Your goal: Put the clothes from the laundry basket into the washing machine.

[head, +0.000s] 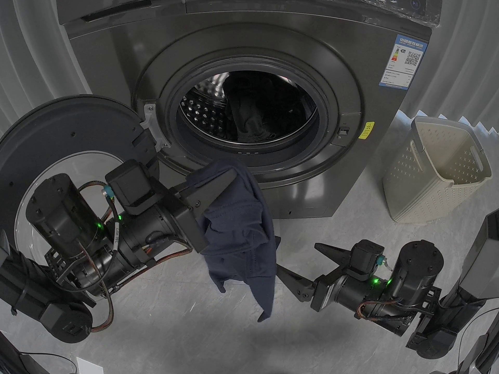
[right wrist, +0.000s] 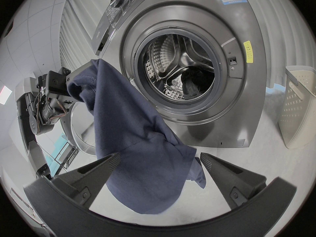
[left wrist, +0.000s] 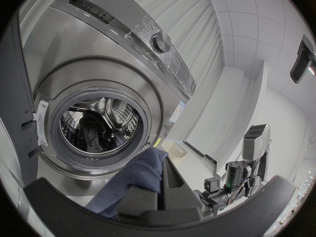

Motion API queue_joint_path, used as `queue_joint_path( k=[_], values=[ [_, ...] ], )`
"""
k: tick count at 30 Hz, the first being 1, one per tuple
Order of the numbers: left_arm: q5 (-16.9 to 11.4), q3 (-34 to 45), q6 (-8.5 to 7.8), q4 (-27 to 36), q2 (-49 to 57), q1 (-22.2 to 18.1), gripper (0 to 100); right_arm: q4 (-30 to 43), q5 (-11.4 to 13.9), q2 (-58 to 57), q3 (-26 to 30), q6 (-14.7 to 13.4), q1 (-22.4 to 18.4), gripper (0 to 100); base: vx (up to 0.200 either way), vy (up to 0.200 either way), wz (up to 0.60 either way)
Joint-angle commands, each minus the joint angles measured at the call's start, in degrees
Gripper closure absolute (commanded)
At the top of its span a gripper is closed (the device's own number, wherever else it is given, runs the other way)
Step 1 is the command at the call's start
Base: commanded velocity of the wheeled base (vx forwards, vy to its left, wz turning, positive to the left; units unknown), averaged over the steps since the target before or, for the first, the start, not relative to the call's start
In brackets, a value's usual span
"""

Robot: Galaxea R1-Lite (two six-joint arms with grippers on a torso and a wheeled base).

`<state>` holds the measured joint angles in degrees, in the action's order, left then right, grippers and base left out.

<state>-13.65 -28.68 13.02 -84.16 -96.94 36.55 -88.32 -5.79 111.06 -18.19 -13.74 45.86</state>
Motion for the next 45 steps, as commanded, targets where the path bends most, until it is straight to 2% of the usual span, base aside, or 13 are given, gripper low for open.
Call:
queue_joint_path(
  k=[1,4,11,13,18,19,20,23,30,38,45],
  values=[
    [1.3,-1.0,-0.10,0.0,-1.4,-0.1,100,0.0,0.2,-0.3,-0.3,0.0,2.2,0,0.000,0.000,0.00],
    [2.6,-2.2,-0.10,-0.1,-1.8,-0.1,100,0.0,0.3,-0.3,-1.1,0.1,4.0,0,0.000,0.000,0.00],
    [2.9,-3.3,-0.19,0.4,-2.1,0.0,100,0.0,0.4,0.3,-3.1,0.5,8.0,0,0.000,0.000,0.00],
    [3.0,-3.8,-0.10,0.2,-2.6,-0.1,100,0.0,0.4,0.7,-4.0,1.3,7.9,0,0.000,0.000,0.00],
    [3.0,-3.8,-0.01,0.1,-2.4,0.0,100,0.0,1.0,4.0,-7.5,2.6,4.9,0,0.000,0.000,0.00],
    [3.0,-3.9,-0.10,0.2,-2.2,0.0,100,0.0,2.5,5.8,-9.2,3.8,1.7,0,0.000,0.000,0.00],
    [2.9,-3.8,-0.01,0.2,-2.1,0.0,100,0.0,3.0,6.4,-10.0,4.4,0.4,0,0.000,0.000,0.00],
    [2.9,-3.4,-0.01,0.1,-1.9,0.0,100,0.0,3.3,6.6,-11.0,4.9,-2.6,0,0.000,0.000,0.00],
    [2.9,-3.3,-0.01,0.0,-2.0,0.0,100,0.0,3.7,7.2,-11.3,5.7,-3.7,0,0.000,0.000,0.00],
    [2.8,-2.8,-0.01,-0.2,-1.9,0.1,100,0.0,3.7,10.7,-19.8,5.8,-6.8,0,0.000,0.000,0.00],
    [2.9,-2.7,-0.10,0.1,-2.0,0.2,100,0.0,3.7,9.6,-21.3,5.8,-7.8,0,0.000,0.000,0.00]
  ],
)
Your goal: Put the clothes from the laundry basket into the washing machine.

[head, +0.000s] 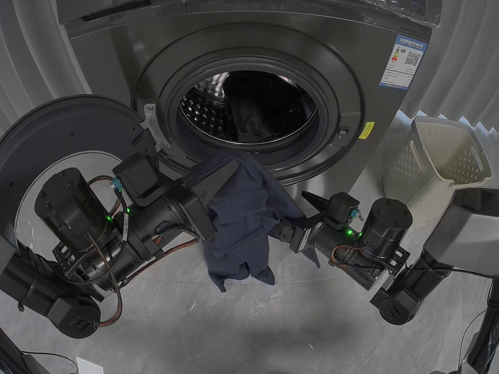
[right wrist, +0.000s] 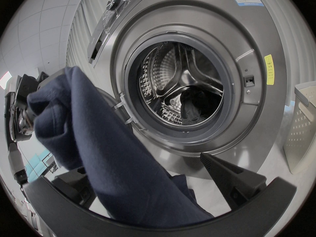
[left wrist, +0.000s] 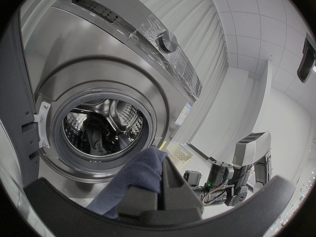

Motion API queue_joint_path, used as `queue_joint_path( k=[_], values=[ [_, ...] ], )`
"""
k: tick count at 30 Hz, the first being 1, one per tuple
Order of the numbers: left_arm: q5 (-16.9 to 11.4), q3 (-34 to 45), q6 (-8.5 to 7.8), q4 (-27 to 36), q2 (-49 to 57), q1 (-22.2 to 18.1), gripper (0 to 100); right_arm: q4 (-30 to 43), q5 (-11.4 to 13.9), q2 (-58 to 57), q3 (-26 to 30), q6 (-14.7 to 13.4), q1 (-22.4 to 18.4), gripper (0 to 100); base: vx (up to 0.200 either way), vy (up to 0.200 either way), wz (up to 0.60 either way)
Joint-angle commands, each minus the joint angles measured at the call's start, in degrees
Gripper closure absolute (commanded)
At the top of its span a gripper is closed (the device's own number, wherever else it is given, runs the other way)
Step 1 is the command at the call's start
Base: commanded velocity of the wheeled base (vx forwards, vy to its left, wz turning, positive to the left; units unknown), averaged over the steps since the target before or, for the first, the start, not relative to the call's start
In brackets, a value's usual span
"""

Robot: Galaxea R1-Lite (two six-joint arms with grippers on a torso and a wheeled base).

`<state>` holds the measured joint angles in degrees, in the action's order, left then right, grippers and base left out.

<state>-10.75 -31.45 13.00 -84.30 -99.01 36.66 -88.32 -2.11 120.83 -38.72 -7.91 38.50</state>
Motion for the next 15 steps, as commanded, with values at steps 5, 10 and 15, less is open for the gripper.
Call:
queue_joint_path(
  k=[5,10,15],
  values=[
    [0.0,0.0,0.01,0.3,0.0,0.4,100,0.0,0.0,-1.4,-0.7,-0.4,0.3,100,0.000,0.000,0.00],
    [-0.1,0.1,0.01,0.3,-0.6,0.4,100,0.0,-0.1,-3.6,0.0,-0.4,0.8,100,0.000,0.000,0.00],
    [-0.1,1.7,0.45,0.7,-2.7,1.7,100,0.0,-0.4,-9.4,2.6,-0.8,2.0,100,0.000,0.000,0.00]
  ],
)
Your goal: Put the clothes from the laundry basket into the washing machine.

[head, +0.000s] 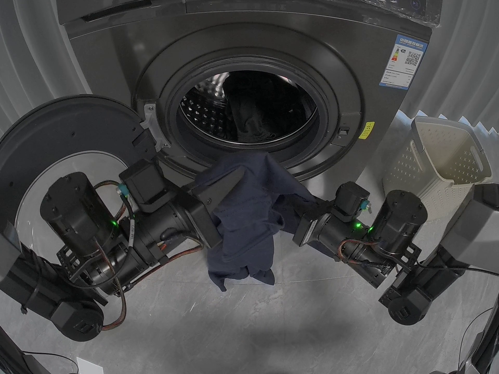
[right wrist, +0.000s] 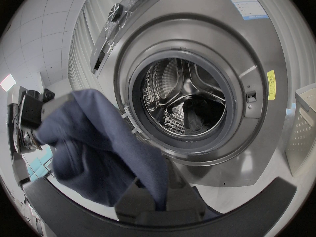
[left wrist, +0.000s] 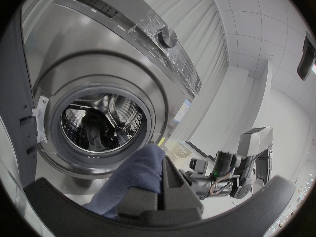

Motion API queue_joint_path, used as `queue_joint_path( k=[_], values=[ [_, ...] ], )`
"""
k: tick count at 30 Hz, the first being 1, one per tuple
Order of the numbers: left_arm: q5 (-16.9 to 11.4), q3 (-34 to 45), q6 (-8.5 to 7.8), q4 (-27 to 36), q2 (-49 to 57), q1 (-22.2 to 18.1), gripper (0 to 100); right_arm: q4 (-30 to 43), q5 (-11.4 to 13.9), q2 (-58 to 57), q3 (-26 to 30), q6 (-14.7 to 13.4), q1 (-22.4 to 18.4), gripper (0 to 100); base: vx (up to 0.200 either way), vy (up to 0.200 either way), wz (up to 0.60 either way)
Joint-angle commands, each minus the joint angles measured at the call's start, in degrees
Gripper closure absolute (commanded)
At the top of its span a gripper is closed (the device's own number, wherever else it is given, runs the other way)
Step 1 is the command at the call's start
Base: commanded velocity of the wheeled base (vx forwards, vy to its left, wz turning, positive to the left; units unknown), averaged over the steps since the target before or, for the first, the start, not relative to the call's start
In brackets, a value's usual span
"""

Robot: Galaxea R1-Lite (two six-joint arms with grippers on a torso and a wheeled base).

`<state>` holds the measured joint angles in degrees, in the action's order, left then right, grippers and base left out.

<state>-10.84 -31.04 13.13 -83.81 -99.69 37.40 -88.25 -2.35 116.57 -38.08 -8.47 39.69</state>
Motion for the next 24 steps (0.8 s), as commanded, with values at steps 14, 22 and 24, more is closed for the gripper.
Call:
queue_joint_path(
  k=[14,22,24],
  values=[
    [-0.2,3.8,2.95,-1.1,-9.4,1.4,0,0.1,0.0,-15.2,5.9,-0.8,2.2,100,0.000,0.000,0.00],
    [-0.7,9.1,2.43,-1.3,-10.6,2.1,0,1.1,-0.5,-14.8,1.3,-2.3,2.7,100,0.000,0.000,0.00],
    [-0.8,9.9,1.99,-1.7,-11.2,2.1,0,1.1,-0.8,-14.7,0.5,-2.3,2.7,100,0.000,0.000,0.00]
  ],
)
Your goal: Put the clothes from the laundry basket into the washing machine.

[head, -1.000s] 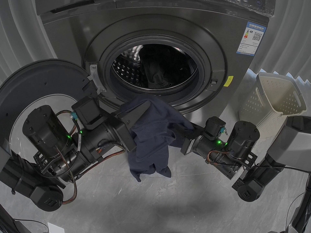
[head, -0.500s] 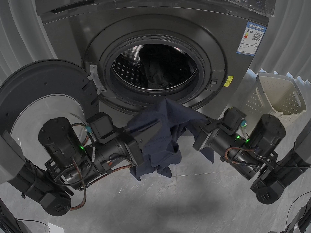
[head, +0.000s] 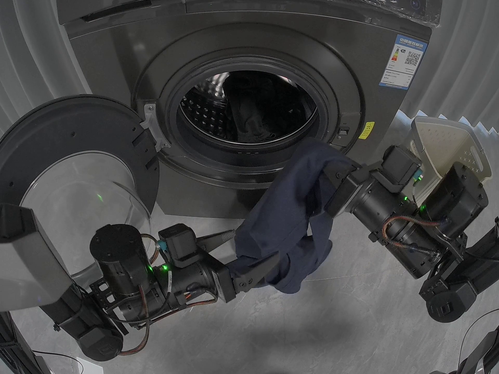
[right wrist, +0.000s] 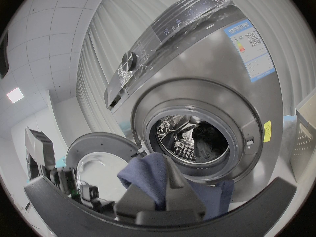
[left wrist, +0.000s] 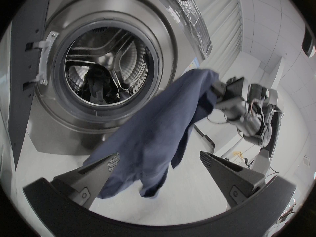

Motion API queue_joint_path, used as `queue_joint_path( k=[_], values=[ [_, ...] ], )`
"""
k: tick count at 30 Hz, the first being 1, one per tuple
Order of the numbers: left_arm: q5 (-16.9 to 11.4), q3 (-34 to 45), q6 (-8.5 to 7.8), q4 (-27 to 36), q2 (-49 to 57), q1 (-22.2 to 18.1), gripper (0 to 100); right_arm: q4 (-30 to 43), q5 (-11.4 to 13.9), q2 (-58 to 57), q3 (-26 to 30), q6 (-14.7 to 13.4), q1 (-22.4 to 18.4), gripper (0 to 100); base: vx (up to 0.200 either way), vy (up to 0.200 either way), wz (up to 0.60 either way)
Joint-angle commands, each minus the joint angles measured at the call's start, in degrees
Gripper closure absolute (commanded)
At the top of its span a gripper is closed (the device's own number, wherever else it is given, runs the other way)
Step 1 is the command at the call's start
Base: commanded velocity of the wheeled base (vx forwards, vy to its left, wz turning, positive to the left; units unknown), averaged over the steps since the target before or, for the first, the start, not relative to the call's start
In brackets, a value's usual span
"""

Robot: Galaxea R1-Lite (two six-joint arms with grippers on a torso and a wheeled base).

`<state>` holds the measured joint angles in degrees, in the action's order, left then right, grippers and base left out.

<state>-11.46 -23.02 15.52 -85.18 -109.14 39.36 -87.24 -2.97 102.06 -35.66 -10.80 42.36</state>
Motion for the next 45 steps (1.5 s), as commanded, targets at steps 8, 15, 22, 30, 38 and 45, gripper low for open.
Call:
queue_joint_path(
  k=[8,15,22,30,38,45],
  values=[
    [-0.2,1.7,-4.27,-3.8,-7.6,0.2,0,0.7,-1.0,0.6,-3.4,0.0,0.1,100,0.000,0.000,0.00],
    [-0.3,0.3,-4.71,-3.8,-9.9,2.7,0,0.7,-1.0,0.7,-4.2,-0.1,0.1,100,0.000,0.000,0.00],
    [0.2,-4.8,-5.15,-3.8,-16.2,3.4,0,0.6,-1.0,2.2,-6.3,-0.1,0.4,100,0.000,0.000,0.00],
    [2.5,-15.2,-5.76,-3.8,-24.5,2.1,0,0.7,-1.0,2.1,-7.2,-0.2,0.6,100,0.000,0.000,0.00],
    [3.3,-23.6,-5.76,-3.7,-32.2,0.7,0,0.6,-1.1,1.8,-6.9,-0.4,1.3,100,0.000,0.000,0.00],
    [6.1,-29.8,-6.38,-3.5,-36.3,-0.1,0,0.5,-2.8,1.7,-7.0,-0.5,1.8,100,0.000,0.000,0.00]
  ],
)
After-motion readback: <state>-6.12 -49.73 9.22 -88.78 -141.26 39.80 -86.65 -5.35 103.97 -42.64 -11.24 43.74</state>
